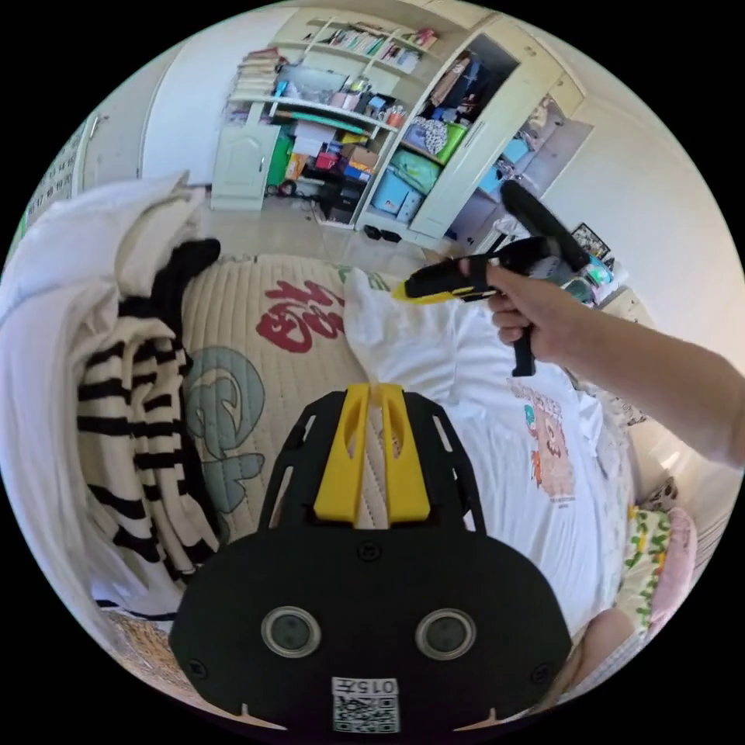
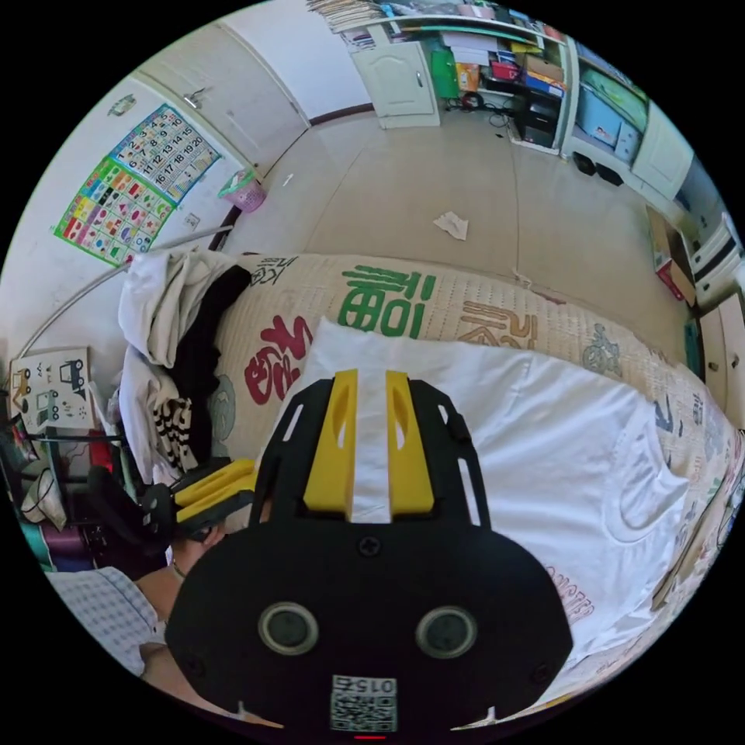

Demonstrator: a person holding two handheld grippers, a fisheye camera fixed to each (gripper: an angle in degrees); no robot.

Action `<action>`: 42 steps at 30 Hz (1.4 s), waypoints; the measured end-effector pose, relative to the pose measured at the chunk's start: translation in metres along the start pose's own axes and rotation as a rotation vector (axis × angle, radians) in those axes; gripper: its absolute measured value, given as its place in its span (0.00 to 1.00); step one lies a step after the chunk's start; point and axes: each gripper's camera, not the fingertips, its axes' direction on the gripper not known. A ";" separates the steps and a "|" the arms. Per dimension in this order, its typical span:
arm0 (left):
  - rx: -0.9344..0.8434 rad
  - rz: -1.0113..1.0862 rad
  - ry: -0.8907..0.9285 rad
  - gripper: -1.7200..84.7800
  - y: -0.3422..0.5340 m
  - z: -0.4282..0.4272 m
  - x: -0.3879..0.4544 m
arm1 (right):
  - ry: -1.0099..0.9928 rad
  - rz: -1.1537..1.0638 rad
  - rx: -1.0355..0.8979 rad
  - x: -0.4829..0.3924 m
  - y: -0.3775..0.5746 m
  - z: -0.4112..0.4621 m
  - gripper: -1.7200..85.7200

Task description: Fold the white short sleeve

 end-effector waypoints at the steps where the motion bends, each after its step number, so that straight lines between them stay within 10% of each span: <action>1: -0.029 -0.048 0.067 0.05 0.003 -0.001 -0.011 | 0.015 0.026 0.025 0.002 0.001 -0.008 0.09; 9: 0.090 -0.088 0.106 0.03 0.064 -0.084 -0.027 | -0.107 0.217 0.276 0.014 0.005 -0.094 0.09; 18: -0.079 0.064 0.085 0.05 0.108 -0.116 0.009 | -0.016 -0.059 0.377 -0.039 0.060 -0.176 0.09; 25: -0.326 0.026 0.024 0.10 0.170 -0.127 0.011 | 0.050 -0.188 0.260 -0.001 0.256 -0.210 0.11; 32: -0.441 0.053 0.018 0.13 0.221 -0.127 0.048 | 0.078 0.555 -0.056 0.095 0.520 -0.181 0.14; 42: -0.625 0.228 -0.059 0.12 0.217 -0.097 0.133 | 0.033 0.580 -0.355 0.112 0.581 -0.164 0.11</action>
